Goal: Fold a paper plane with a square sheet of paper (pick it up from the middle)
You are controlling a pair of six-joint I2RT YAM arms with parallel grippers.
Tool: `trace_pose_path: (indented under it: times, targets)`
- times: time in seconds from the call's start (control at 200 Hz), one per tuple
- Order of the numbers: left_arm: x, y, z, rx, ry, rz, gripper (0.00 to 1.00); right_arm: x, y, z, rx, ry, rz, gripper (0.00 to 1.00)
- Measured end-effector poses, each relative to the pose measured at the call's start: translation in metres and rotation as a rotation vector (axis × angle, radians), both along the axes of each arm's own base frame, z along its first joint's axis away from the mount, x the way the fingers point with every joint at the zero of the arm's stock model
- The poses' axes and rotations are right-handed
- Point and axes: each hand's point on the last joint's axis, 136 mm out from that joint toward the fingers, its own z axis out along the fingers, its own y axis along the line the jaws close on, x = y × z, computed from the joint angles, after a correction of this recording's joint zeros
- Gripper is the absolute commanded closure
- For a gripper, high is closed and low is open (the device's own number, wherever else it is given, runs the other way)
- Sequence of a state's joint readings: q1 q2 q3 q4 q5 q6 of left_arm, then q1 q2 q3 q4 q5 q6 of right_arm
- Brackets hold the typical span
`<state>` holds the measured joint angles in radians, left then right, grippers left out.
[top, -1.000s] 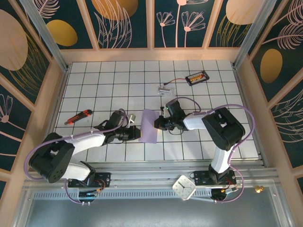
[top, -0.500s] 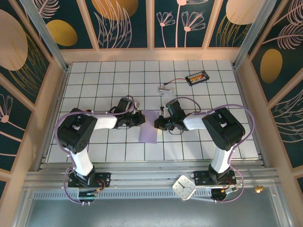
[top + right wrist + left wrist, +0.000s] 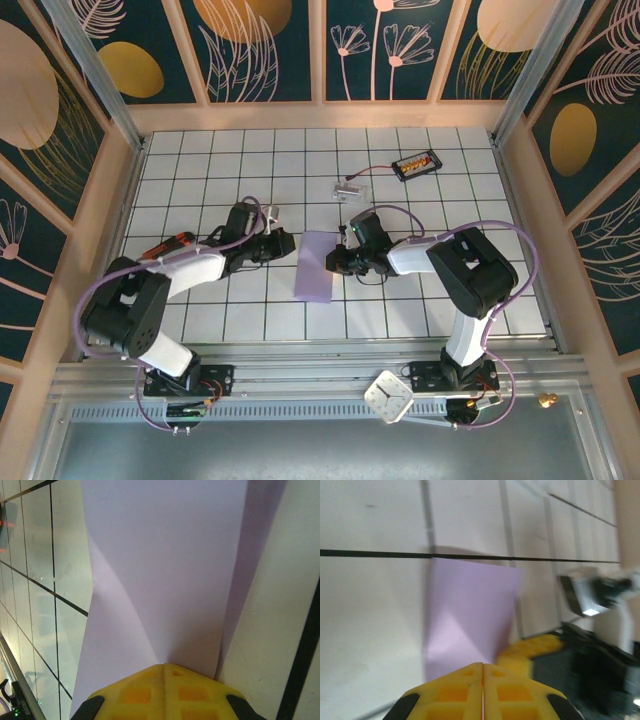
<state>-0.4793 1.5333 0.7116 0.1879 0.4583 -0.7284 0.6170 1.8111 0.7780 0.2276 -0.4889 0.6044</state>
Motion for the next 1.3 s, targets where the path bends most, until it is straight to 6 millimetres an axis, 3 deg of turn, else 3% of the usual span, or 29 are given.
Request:
trace_pose_path:
  times: [0.06, 0.14, 0.29, 0.495, 0.971, 1.091, 1.186, 1.301]
  targets:
    - [-0.011, -0.011, 0.003, -0.022, 0.006, -0.034, 0.95, 0.000, 0.000, 0.000, 0.000, 0.000, 0.000, 1.00]
    - [-0.028, -0.019, -0.011, -0.020, 0.051, -0.074, 0.97, 0.000, 0.000, 0.000, 0.000, 0.000, 0.000, 1.00]
    - [-0.044, -0.013, -0.048, 0.031, 0.153, -0.077, 0.99, 0.000, 0.000, 0.000, -0.001, 0.001, 0.000, 1.00]
    - [-0.055, -0.003, -0.077, 0.086, 0.208, -0.074, 1.00, 0.000, 0.000, 0.000, -0.001, 0.001, 0.000, 1.00]
    - [-0.054, -0.002, -0.078, 0.115, 0.154, -0.115, 1.00, 0.001, 0.000, 0.003, -0.016, -0.006, 0.018, 1.00]
    - [-0.054, -0.002, -0.078, 0.119, 0.144, -0.125, 1.00, 0.008, -0.008, 0.006, -0.051, -0.010, 0.009, 0.93]
    - [-0.054, -0.002, -0.078, 0.122, 0.136, -0.134, 1.00, 0.019, -0.010, 0.018, -0.031, -0.023, -0.011, 0.90]
    - [-0.054, -0.002, -0.078, 0.126, 0.126, -0.146, 1.00, 0.026, 0.005, 0.040, 0.046, -0.046, 0.008, 0.89]
